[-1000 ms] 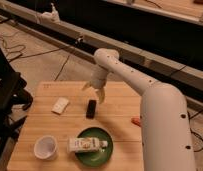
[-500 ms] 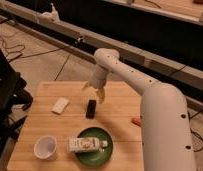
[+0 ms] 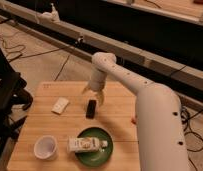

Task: Place the eraser in the ceramic cup

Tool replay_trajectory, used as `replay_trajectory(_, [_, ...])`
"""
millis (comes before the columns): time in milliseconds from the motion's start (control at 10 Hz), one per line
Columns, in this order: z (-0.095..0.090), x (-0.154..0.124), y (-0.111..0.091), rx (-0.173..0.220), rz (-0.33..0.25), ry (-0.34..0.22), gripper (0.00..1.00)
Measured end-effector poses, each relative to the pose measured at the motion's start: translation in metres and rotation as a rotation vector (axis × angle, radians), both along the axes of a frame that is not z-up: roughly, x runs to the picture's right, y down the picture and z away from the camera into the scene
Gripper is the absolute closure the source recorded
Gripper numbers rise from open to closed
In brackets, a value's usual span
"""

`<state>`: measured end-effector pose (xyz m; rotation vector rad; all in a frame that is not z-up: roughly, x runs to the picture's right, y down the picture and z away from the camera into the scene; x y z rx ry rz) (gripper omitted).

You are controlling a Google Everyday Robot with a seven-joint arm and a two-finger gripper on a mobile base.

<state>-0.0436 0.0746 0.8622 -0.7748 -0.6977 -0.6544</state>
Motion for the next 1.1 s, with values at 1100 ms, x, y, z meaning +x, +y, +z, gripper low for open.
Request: replay_trajectory(1100, [0.039,-0.009,0.061,-0.057,0.024,-0.016,0.24])
